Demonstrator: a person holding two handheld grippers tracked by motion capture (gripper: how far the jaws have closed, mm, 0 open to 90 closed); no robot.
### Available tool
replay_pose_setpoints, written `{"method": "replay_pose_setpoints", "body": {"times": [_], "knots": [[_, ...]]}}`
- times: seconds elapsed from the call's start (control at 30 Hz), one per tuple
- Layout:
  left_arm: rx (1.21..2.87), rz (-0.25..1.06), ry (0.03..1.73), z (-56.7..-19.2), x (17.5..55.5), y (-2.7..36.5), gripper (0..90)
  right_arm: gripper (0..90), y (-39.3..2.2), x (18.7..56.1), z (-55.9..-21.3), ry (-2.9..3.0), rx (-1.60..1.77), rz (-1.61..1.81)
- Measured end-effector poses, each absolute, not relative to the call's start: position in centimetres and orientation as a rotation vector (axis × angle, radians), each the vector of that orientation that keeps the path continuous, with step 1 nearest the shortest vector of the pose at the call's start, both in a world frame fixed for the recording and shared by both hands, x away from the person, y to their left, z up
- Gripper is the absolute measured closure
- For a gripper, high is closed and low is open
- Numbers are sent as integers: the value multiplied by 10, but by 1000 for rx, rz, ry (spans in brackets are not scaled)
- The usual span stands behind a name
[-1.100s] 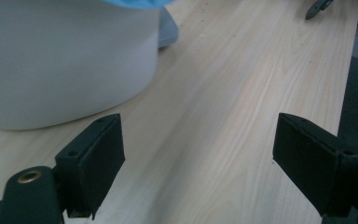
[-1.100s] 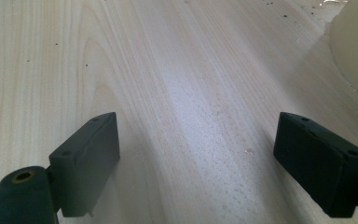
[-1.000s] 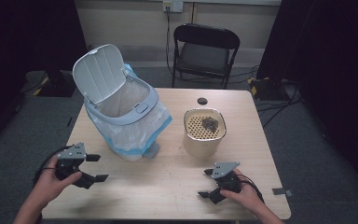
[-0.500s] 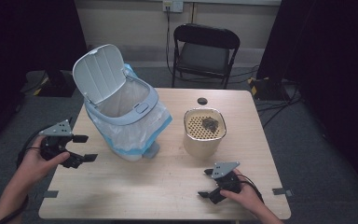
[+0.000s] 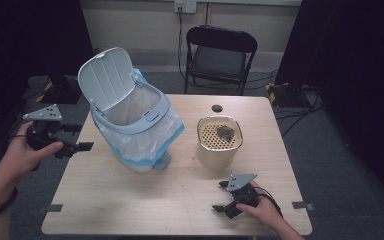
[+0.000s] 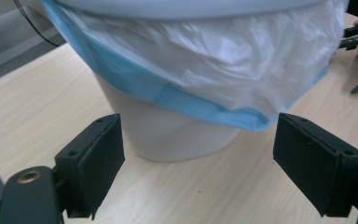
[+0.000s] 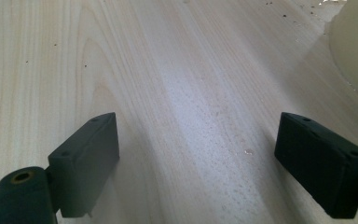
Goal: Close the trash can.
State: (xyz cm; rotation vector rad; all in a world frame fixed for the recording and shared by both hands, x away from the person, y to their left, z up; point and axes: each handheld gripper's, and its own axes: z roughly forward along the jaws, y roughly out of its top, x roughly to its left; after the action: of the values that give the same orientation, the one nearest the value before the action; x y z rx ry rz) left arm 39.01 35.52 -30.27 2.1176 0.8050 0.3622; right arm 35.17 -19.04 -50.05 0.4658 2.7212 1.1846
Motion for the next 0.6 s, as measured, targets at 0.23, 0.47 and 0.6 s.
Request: {"method": "replay_pose_setpoints", "body": {"times": [0.23,0.47,0.6], "knots": [[2095,375,812,-283,404,357,159,132,-190,352,-501,2721,464,1186],[2063,384,803,-266,416,355,159,132,-190,352,-501,2724,461,1188],[2052,394,799,-255,423,352,159,132,-190,352,-501,2725,462,1188]]}}
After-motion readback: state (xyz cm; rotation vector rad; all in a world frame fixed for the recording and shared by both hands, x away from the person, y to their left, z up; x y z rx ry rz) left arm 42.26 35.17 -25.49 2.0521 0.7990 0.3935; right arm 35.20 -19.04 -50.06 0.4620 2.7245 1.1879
